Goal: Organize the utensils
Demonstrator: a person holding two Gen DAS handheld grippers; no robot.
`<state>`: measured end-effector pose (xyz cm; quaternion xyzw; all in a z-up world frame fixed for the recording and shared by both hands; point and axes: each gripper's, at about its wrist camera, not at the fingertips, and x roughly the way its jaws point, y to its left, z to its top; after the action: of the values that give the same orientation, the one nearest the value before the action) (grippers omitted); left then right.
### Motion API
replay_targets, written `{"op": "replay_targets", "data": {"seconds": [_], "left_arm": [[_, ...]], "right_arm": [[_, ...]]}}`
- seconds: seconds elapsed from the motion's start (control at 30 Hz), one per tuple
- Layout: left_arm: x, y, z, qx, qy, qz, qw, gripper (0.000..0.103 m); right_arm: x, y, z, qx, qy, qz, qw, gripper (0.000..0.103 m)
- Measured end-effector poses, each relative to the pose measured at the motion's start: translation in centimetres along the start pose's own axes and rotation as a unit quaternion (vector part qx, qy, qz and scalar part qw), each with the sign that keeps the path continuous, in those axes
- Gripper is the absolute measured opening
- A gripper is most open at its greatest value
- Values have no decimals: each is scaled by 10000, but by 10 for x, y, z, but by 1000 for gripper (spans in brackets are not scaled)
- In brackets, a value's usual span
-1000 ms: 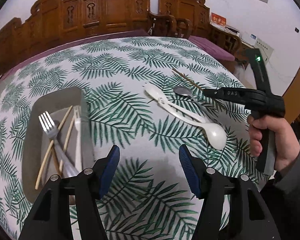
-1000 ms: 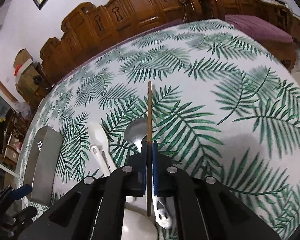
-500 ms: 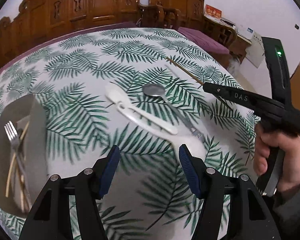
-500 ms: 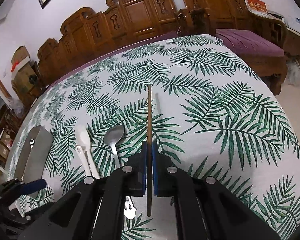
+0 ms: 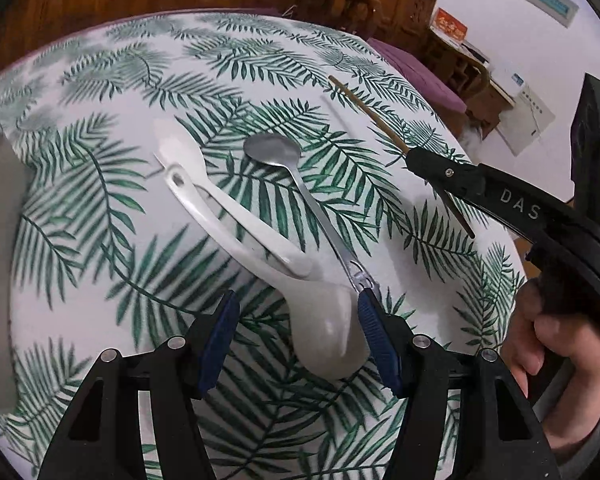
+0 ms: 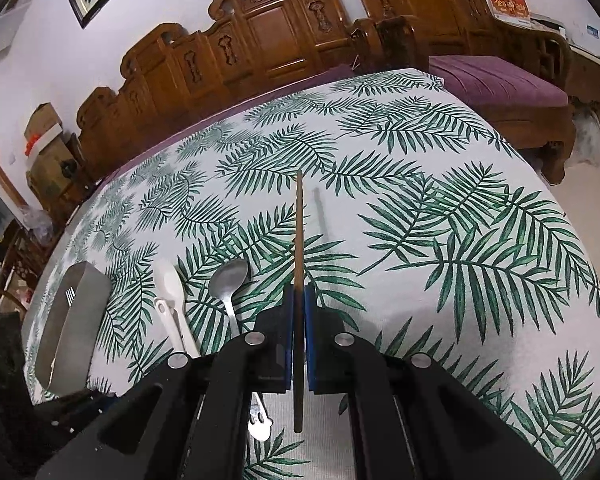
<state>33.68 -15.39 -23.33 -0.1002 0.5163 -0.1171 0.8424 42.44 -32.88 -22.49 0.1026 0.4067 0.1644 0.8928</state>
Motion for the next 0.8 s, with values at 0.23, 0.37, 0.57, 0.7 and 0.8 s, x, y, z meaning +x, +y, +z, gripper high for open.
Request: {"op": "replay_targets", "data": {"seconds": [0.23, 0.37, 0.57, 0.7, 0.8], "left_arm": [[3, -2, -3, -283, 77, -409, 9987, 38], [3, -5, -4, -295, 66, -446, 9985, 32], [-7, 1, -2, -442, -35, -600, 9972, 18], [-12, 4, 1, -523, -42, -657, 9965, 7], [-17, 6, 3, -525, -87, -653, 9964, 7]], "right_arm": [[-1, 1, 1, 20, -22, 59, 10000, 6], [-2, 0, 2, 44, -36, 86, 9999, 6], [-3, 1, 2, 49, -55, 126, 9999, 6], [-4, 2, 3, 39, -73, 159, 9998, 6], [-4, 3, 2, 7, -63, 165, 9998, 6]]}}
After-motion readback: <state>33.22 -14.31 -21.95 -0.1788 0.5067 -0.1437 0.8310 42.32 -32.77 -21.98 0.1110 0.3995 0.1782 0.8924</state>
